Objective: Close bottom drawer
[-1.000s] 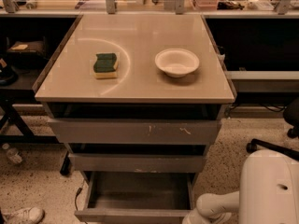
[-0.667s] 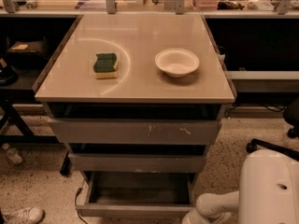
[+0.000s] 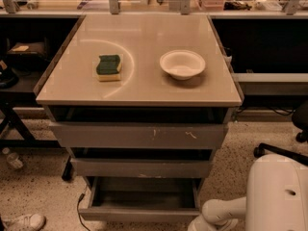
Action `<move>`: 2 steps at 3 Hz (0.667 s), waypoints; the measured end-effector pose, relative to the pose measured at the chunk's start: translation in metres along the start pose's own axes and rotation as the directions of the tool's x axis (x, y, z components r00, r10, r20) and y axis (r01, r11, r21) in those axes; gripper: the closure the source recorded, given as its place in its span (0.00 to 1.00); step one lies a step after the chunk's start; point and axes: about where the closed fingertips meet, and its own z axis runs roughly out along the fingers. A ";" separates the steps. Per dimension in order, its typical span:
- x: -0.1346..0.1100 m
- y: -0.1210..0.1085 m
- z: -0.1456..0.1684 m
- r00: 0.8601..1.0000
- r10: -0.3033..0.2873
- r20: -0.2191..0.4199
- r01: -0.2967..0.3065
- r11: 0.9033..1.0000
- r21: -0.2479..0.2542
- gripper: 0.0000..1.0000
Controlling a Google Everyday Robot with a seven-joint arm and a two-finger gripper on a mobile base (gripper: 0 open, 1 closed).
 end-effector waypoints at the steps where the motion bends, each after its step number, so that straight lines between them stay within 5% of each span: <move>1: 0.000 0.000 0.000 1.000 0.000 0.000 0.000 1.000 0.000 0.64; 2: -0.010 -0.006 -0.006 0.999 -0.023 0.050 0.021 0.999 0.031 0.88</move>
Offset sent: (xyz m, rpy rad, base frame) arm 0.0323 -0.0009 0.0141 0.0388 -0.1530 -0.0297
